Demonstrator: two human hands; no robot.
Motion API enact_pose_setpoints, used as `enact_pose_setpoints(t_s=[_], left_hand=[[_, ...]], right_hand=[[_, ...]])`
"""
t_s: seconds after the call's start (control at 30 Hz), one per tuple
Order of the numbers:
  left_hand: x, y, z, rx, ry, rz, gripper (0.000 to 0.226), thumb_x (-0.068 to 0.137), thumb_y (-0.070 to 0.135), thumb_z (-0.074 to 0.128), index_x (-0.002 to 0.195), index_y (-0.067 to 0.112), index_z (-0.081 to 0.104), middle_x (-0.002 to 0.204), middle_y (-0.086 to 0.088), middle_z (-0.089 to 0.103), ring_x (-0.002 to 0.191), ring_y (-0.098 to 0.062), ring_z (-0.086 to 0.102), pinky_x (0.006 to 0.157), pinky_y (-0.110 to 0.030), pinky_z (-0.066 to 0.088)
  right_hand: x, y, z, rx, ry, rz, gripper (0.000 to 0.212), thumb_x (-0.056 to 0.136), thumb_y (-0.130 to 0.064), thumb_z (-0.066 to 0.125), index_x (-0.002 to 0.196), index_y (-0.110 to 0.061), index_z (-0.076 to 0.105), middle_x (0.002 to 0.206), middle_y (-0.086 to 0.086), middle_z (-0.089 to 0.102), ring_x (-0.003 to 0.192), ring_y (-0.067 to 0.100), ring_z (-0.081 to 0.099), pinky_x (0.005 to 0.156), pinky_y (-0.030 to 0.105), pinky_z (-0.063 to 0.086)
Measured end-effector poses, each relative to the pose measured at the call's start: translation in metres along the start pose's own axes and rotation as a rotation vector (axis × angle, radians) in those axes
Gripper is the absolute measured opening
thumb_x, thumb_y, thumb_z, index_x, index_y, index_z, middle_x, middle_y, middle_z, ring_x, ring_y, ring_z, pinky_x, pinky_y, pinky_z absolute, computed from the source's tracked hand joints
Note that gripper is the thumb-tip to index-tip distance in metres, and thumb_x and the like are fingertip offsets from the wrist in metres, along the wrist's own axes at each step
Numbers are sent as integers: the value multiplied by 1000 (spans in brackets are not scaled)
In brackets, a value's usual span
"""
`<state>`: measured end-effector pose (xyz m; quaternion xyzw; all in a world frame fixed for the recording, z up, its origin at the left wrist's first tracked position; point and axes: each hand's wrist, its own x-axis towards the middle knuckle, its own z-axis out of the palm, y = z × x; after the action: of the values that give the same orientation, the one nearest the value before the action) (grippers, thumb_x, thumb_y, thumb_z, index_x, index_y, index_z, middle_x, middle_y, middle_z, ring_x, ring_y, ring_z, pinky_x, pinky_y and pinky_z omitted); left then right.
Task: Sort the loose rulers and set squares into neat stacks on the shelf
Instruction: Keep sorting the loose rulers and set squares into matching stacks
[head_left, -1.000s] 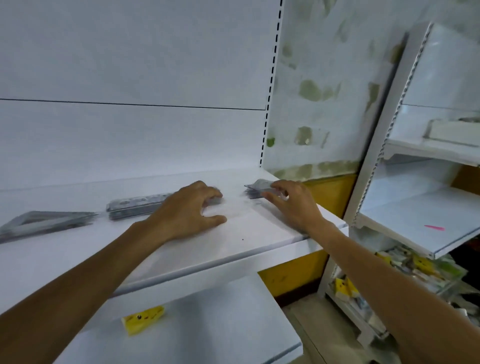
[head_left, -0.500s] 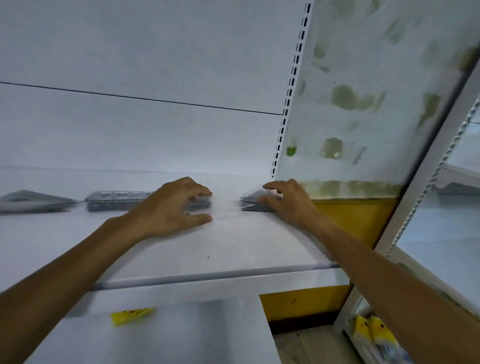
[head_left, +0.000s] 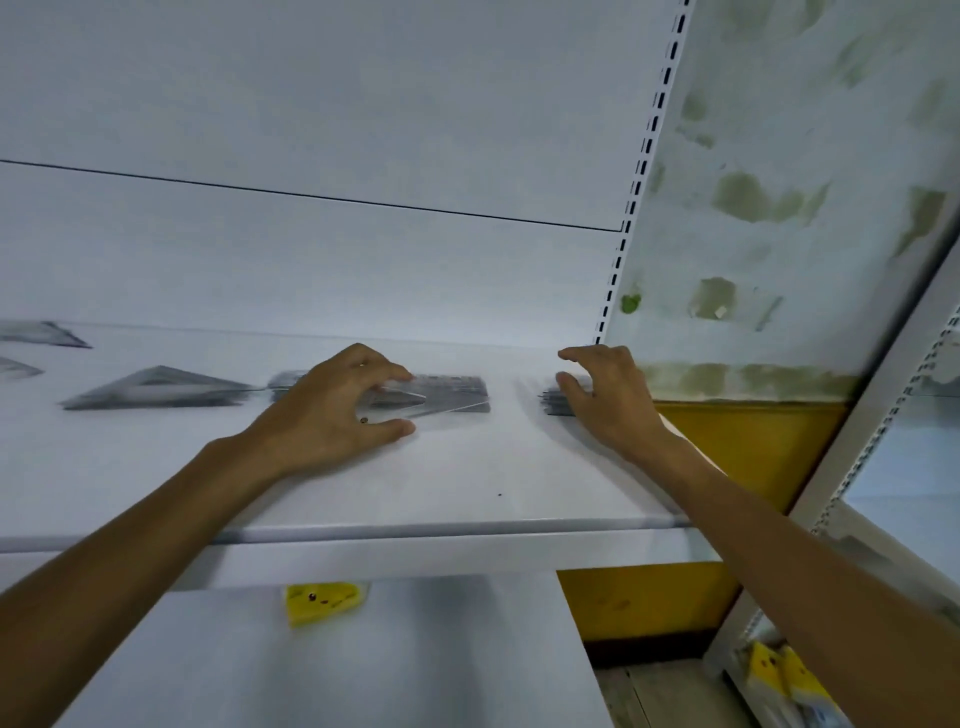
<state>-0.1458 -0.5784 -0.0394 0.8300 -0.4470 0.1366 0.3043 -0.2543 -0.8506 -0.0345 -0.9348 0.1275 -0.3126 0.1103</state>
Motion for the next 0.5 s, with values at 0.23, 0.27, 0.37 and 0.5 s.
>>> enact_pose_setpoints(t_s=[0.23, 0.27, 0.37, 0.5], left_hand=[[-32, -50, -68, 50, 44, -49, 49, 74, 44, 69, 119, 27, 57, 108, 12, 52, 90, -3, 51, 79, -26, 41], [-38, -61, -81, 61, 66, -65, 48, 75, 45, 68, 118, 25, 57, 107, 12, 52, 90, -5, 52, 79, -26, 41], [-54, -95, -119, 70, 116, -113, 45, 78, 43, 65, 117, 22, 58, 108, 7, 54, 92, -8, 54, 78, -27, 40], [-67, -130, -151, 66, 121, -132, 44, 79, 41, 65, 118, 21, 58, 112, 2, 56, 93, -8, 54, 81, -29, 42]], right_hand=[[-11, -123, 24, 92, 10, -139, 33, 90, -17, 54, 122, -10, 57, 124, 7, 59, 117, 27, 45, 96, 37, 37], [-13, -143, 29, 106, 3, -159, 33, 90, -17, 54, 122, -10, 56, 123, 8, 59, 116, 27, 45, 96, 37, 38], [-25, -198, 44, 153, -27, -206, 35, 89, -15, 55, 124, -9, 55, 123, 8, 59, 115, 26, 47, 96, 38, 40], [-40, -252, 61, 167, -109, -220, 39, 91, -20, 52, 129, -14, 50, 127, 5, 56, 117, 22, 46, 98, 32, 36]])
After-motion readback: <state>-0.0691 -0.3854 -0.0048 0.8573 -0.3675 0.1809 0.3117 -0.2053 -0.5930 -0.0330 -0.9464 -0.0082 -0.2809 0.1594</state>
